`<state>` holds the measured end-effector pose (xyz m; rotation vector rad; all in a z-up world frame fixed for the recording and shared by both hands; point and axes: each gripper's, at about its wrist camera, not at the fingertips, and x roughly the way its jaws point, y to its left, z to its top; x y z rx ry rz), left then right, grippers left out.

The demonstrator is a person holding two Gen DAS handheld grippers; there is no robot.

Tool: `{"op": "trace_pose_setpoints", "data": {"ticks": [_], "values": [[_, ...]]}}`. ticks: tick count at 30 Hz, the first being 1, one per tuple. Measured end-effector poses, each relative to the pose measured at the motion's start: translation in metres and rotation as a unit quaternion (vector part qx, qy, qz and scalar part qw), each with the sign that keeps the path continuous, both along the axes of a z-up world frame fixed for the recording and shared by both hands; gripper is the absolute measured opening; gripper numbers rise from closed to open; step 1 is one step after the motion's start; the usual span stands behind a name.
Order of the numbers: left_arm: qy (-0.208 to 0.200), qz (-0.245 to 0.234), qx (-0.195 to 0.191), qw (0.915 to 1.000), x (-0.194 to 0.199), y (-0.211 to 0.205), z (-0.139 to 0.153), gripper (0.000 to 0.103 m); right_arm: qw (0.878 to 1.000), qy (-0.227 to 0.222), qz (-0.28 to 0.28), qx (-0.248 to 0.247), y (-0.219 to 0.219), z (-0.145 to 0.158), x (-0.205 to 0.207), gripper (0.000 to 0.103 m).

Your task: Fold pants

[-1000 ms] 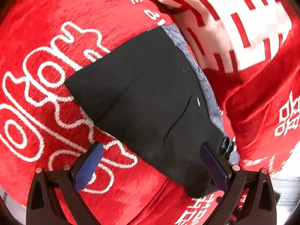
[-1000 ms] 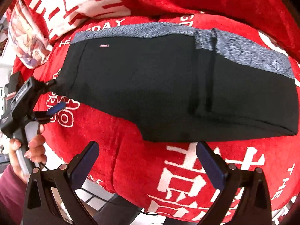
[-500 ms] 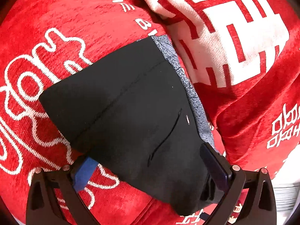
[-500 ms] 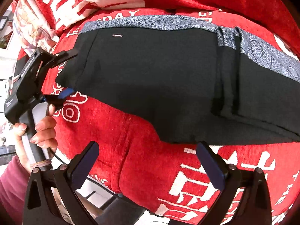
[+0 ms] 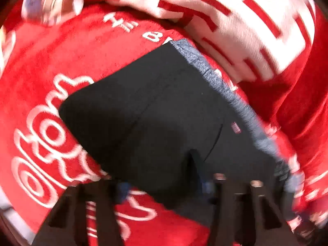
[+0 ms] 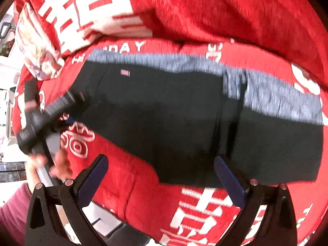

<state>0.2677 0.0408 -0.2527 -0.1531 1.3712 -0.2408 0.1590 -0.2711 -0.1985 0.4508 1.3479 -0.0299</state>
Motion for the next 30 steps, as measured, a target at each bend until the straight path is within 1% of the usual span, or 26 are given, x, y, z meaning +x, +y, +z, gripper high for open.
{"op": "trace_pose_setpoints", "data": {"ticks": [1,2,3,4,5,6,7,8,9,10,11,14,16,17,18,19,22,24,25,27,28,29,30], "values": [[-0.014,-0.015,0.013,0.9997,-0.003,-0.002,0.004,0.042,1.000,-0.003,0.002,-0.001,-0.003,0.004,0.009,0.103],[-0.035,-0.039,0.034,0.9981,-0.008,-0.008,0.008,0.041,1.000,-0.006,0.004,0.000,-0.005,0.008,0.018,0.103],[-0.061,-0.070,0.061,0.9938,-0.014,-0.017,0.013,0.040,1.000,-0.011,0.008,0.003,-0.007,0.013,0.026,0.103],[-0.094,-0.109,0.096,0.9849,-0.023,-0.021,0.017,0.039,1.000,-0.015,0.013,0.007,-0.008,0.018,0.036,0.103],[-0.135,-0.156,0.142,0.9680,-0.036,-0.036,0.020,0.039,1.000,-0.016,0.019,0.014,-0.008,0.022,0.047,0.103],[-0.165,-0.190,0.177,0.9514,-0.046,-0.047,0.020,0.039,0.999,-0.015,0.024,0.022,-0.006,0.025,0.057,0.103],[-0.189,-0.218,0.202,0.9360,-0.056,-0.056,0.020,0.039,0.999,-0.013,0.031,0.036,-0.004,0.029,0.071,0.103],[-0.207,-0.241,0.218,0.9227,-0.064,-0.061,0.019,0.039,0.998,-0.011,0.036,0.047,-0.001,0.031,0.080,0.103],[-0.216,-0.252,0.226,0.9158,-0.067,-0.064,0.020,0.039,0.997,-0.008,0.044,0.058,0.003,0.033,0.091,0.103],[-0.221,-0.257,0.231,0.9121,-0.069,-0.065,0.019,0.039,0.996,-0.003,0.058,0.069,0.011,0.035,0.107,0.103],[-0.222,-0.261,0.233,0.9100,-0.070,-0.063,0.018,0.039,0.995,0.001,0.069,0.076,0.018,0.036,0.117,0.103],[-0.225,-0.267,0.233,0.9077,-0.071,-0.061,0.016,0.039,0.989,0.019,0.115,0.090,0.050,0.037,0.152,0.103],[-0.229,-0.270,0.235,0.9054,-0.070,-0.060,0.016,0.039,0.985,0.036,0.145,0.086,0.075,0.033,0.171,0.103],[-0.229,-0.269,0.234,0.9057,-0.071,-0.059,0.017,0.039,0.983,0.043,0.160,0.084,0.089,0.031,0.179,0.103],[-0.229,-0.269,0.234,0.9058,-0.072,-0.067,0.016,0.039,0.979,0.053,0.179,0.087,0.104,0.027,0.187,0.103],[-0.230,-0.268,0.233,0.9060,-0.070,-0.068,0.015,0.039,0.975,0.061,0.192,0.090,0.114,0.024,0.193,0.103],[-0.238,-0.272,0.235,0.9025,-0.077,-0.067,0.016,0.039,0.962,0.097,0.233,0.102,0.149,0.009,0.208,0.103],[-0.241,-0.273,0.235,0.9012,-0.079,-0.067,0.016,0.039,0.956,0.114,0.255,0.086,0.168,-0.002,0.216,0.102],[-0.241,-0.273,0.235,0.9012,-0.080,-0.067,0.016,0.039,0.954,0.123,0.262,0.080,0.173,-0.007,0.218,0.099],[-0.239,-0.272,0.232,0.9028,-0.080,-0.067,0.017,0.039,0.947,0.154,0.272,0.070,0.181,-0.022,0.220,0.082],[-0.232,-0.273,0.229,0.9054,-0.079,-0.067,0.016,0.039,0.945,0.171,0.273,0.064,0.181,-0.032,0.220,0.048],[-0.226,-0.273,0.227,0.9072,-0.079,-0.067,0.016,0.039,0.944,0.184,0.267,0.065,0.178,-0.040,0.217,0.024],[-0.230,-0.274,0.226,0.9060,-0.081,-0.068,0.018,0.039,0.947,0.182,0.257,0.070,0.171,-0.043,0.213,0.022]]}}
